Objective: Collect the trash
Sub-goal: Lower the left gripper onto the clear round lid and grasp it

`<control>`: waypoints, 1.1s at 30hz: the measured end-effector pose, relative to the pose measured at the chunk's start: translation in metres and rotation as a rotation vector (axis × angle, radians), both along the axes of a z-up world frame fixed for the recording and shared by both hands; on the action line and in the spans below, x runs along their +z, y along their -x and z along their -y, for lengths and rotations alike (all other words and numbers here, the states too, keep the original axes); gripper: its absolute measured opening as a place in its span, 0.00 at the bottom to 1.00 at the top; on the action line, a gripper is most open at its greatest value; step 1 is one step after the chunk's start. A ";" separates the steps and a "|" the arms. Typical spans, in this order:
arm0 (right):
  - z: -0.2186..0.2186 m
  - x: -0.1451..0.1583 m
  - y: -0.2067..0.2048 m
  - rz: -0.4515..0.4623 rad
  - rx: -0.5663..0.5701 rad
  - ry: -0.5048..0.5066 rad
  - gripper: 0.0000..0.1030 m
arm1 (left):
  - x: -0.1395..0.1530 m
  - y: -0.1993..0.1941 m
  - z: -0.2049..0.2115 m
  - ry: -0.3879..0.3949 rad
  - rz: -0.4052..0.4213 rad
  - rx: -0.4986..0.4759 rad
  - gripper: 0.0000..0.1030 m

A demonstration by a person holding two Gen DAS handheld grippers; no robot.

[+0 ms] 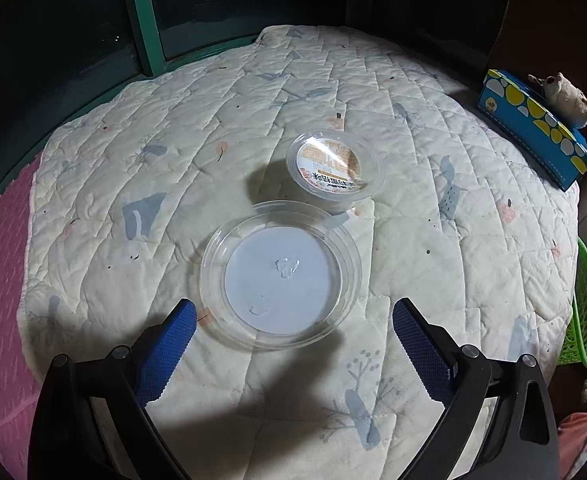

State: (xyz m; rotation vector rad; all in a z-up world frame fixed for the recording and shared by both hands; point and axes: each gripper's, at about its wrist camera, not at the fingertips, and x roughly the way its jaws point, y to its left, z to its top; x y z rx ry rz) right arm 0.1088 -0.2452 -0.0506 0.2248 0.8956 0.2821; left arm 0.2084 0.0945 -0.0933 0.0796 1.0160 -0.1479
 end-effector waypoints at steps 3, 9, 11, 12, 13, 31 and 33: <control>-0.010 -0.001 -0.007 -0.004 0.018 0.003 0.73 | -0.005 -0.007 0.000 -0.006 -0.009 -0.011 0.92; -0.029 -0.004 -0.018 -0.013 0.051 0.009 0.73 | -0.012 -0.018 0.001 -0.013 -0.023 -0.027 0.92; -0.033 -0.006 -0.021 -0.017 0.060 0.009 0.73 | -0.015 -0.021 0.000 -0.014 -0.027 -0.029 0.92; -0.035 -0.006 -0.023 -0.019 0.064 0.010 0.73 | -0.016 -0.023 -0.002 -0.002 -0.033 -0.028 0.92; -0.037 -0.007 -0.025 -0.020 0.068 0.012 0.73 | -0.017 -0.024 -0.003 0.014 -0.038 -0.024 0.92; -0.083 -0.002 -0.061 -0.002 0.169 0.035 0.73 | 0.009 -0.002 -0.022 0.065 0.024 0.020 0.87; -0.096 -0.002 -0.067 0.008 0.196 0.043 0.73 | 0.016 0.005 -0.028 0.077 0.033 0.031 0.87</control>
